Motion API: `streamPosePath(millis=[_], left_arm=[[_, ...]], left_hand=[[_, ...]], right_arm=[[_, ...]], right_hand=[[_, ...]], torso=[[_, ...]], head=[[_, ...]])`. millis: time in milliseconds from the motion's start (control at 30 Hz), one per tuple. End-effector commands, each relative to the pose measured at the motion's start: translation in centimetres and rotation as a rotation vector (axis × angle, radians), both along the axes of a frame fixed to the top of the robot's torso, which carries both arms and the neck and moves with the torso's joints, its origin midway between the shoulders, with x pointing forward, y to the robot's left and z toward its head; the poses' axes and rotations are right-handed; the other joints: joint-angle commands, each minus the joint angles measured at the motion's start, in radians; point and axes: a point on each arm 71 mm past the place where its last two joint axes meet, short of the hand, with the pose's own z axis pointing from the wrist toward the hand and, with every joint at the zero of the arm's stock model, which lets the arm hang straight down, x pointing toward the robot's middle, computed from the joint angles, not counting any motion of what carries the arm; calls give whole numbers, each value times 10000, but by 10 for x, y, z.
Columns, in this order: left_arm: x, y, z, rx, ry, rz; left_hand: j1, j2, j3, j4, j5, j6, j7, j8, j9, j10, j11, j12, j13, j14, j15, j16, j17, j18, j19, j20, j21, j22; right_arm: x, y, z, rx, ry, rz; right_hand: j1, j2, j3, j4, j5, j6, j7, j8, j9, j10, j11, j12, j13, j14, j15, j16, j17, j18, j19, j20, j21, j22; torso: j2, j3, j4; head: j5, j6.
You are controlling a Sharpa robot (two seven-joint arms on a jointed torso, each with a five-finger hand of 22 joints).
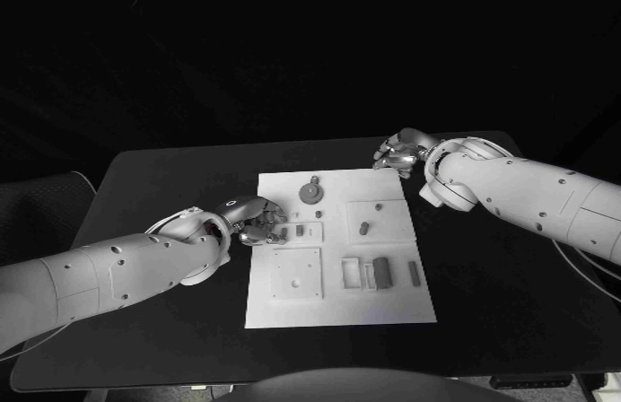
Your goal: Assemble the parts on the task board
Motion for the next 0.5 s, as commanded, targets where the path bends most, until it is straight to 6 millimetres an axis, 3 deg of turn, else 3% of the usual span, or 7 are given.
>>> streamPosePath(millis=[33, 233, 300, 500], left_arm=[[0, 0, 4, -511, -219, 71], [-2, 3, 7, -992, -91, 242], [-2, 3, 10, -1111, -31, 251], [4, 1, 25, -1355, -11, 212]], left_hand=[[26, -73, -35, 22, 63, 37, 52, 30, 41, -94, 24, 10, -18, -8, -53, 10, -30, 592, 69, -16, -85, -6], [46, -28, 96, 53, 191, 366, 221, 268, 166, -274, 144, -212, -181, -132, 30, -267, -238, 540, -64, 45, -345, -139], [27, -12, 163, 49, 459, 426, 342, 329, 201, -294, 241, -477, -381, -84, 95, -424, -363, 542, -53, 102, -466, -213], [-20, -18, 171, 41, 662, 424, 389, 346, 216, -268, 268, -587, -480, -61, 124, -478, -412, 555, -35, 132, -513, -226]], right_arm=[[0, 1, 0, 36, -46, 98], [0, 0, 0, 60, -69, 79], [0, 0, 0, 66, -70, 85], [0, -2, 0, 62, -71, 38]], right_hand=[[-56, 13, 71, 10, 49, 30, 96, 50, -16, -82, 13, 54, -10, -33, 16, 29, -12, 593, 18, -76, -51, 124], [-49, 16, 75, 5, 50, 30, 96, 50, -16, -82, 13, 55, -10, -32, 17, 30, -12, 593, 19, -78, -51, 124], [-47, 18, 76, 4, 51, 31, 96, 51, -16, -82, 13, 55, -10, -32, 17, 30, -12, 593, 19, -78, -51, 124], [-44, 22, 79, 2, 51, 32, 96, 52, -16, -82, 13, 57, -10, -31, 17, 31, -12, 593, 21, -79, -50, 125]], torso=[[-3, 2, 1], [-5, 6, -5], [-6, 12, -3], [2, 8, -7]], head=[[-2, 15], [-14, 65], [-6, 82], [-45, 183]])
